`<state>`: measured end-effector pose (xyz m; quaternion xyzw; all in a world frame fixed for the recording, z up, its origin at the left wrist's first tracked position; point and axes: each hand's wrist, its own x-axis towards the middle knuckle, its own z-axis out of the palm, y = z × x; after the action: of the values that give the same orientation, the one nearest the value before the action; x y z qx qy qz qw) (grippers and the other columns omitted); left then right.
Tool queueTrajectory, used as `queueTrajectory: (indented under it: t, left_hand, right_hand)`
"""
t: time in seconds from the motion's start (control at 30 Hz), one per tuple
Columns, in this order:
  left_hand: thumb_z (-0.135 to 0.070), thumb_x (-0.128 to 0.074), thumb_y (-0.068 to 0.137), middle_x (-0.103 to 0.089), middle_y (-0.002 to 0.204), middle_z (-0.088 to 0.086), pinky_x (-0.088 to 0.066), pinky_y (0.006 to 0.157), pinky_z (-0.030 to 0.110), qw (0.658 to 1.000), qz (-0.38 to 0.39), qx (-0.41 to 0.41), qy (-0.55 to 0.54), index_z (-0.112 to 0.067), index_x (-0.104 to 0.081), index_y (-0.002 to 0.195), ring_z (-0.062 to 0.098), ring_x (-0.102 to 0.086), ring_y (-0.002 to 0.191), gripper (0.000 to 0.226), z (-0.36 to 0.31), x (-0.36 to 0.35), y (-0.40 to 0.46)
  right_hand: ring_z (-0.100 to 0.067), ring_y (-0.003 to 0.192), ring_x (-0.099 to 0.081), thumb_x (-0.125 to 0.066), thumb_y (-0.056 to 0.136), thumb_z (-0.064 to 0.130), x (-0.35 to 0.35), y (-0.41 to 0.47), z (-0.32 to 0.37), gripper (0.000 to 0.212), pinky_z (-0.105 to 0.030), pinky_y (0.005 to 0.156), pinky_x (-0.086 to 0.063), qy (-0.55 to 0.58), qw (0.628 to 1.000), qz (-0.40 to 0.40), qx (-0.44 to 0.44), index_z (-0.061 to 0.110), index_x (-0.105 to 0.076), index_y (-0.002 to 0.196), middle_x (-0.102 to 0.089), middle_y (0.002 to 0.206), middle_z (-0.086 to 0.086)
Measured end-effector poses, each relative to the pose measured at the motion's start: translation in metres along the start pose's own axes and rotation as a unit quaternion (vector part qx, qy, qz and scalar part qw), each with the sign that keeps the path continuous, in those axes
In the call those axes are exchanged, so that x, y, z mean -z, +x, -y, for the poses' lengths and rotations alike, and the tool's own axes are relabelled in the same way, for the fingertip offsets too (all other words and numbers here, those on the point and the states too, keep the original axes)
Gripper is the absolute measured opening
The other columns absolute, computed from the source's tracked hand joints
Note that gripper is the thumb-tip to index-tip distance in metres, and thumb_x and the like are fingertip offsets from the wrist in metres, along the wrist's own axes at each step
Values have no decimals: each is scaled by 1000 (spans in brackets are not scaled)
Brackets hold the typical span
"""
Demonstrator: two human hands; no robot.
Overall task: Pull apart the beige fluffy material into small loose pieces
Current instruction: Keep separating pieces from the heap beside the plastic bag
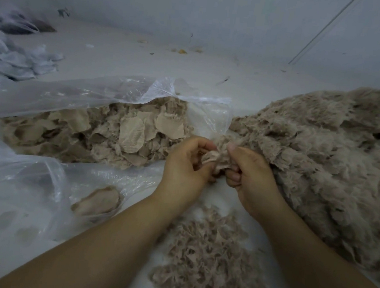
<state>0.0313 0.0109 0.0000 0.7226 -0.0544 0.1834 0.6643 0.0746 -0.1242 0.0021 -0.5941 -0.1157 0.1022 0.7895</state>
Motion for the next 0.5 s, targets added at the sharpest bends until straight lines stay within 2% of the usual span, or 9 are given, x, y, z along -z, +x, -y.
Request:
queueTrajectory:
  t: [0.1, 0.17, 0.3, 0.37, 0.43, 0.5]
  left_hand:
    - [19, -53, 86, -69, 86, -10, -55, 60, 25, 1000, 23, 1, -10, -21, -66, 95, 10, -67, 73, 43, -1, 1, 0]
    - [22, -47, 87, -71, 87, -9, -53, 53, 24, 999, 30, 14, -18, -24, -67, 95, 9, -65, 67, 51, -2, 2, 0]
    - [25, -42, 82, -71, 78, 0, -45, 43, 26, 996, 31, 49, -63, -19, -70, 94, 13, -56, 54, 53, -3, 5, 1]
    - [21, -45, 78, -68, 75, 1, -41, 41, 26, 996, 14, 50, -75, -16, -69, 95, 13, -54, 52, 47, -5, 4, 0]
    - [7, -51, 75, -65, 70, 1, -41, 39, 26, 996, -4, 49, -79, -15, -66, 96, 15, -54, 51, 33, -7, 2, -2]
    - [-4, -65, 80, -62, 68, 1, -44, 40, 27, 994, -7, 65, -81, -14, -62, 100, 16, -55, 49, 22, -7, -1, -3]
  right_hand:
    - [-7, 43, -25, -67, 79, 43, -1, 0, 1, 29, -19, 39, -25, 7, 1000, -15, -14, 23, -55, 62, -32, 51, 7]
    - [-5, 41, -28, -66, 79, 41, 0, 1, 0, 28, -18, 38, -27, -7, 1000, -22, -15, 17, -55, 75, -37, 50, 7]
    - [0, 36, -41, -58, 95, 21, -1, -1, 0, 16, -13, 38, -33, -29, 999, -18, 9, 10, -57, 83, -49, 46, 13]
    - [1, 36, -47, -59, 95, 19, -3, -1, -1, 16, -13, 38, -36, -10, 999, -38, -3, 4, -54, 96, -53, 46, 14]
    - [2, 37, -51, -61, 95, 18, -2, 0, -1, 27, -13, 37, -39, 31, 998, -56, -18, 4, -49, 114, -56, 47, 14]
    - [1, 39, -53, -62, 94, 20, -2, -1, 0, 34, -14, 38, -40, 28, 998, -59, -23, 2, -50, 120, -60, 54, 12]
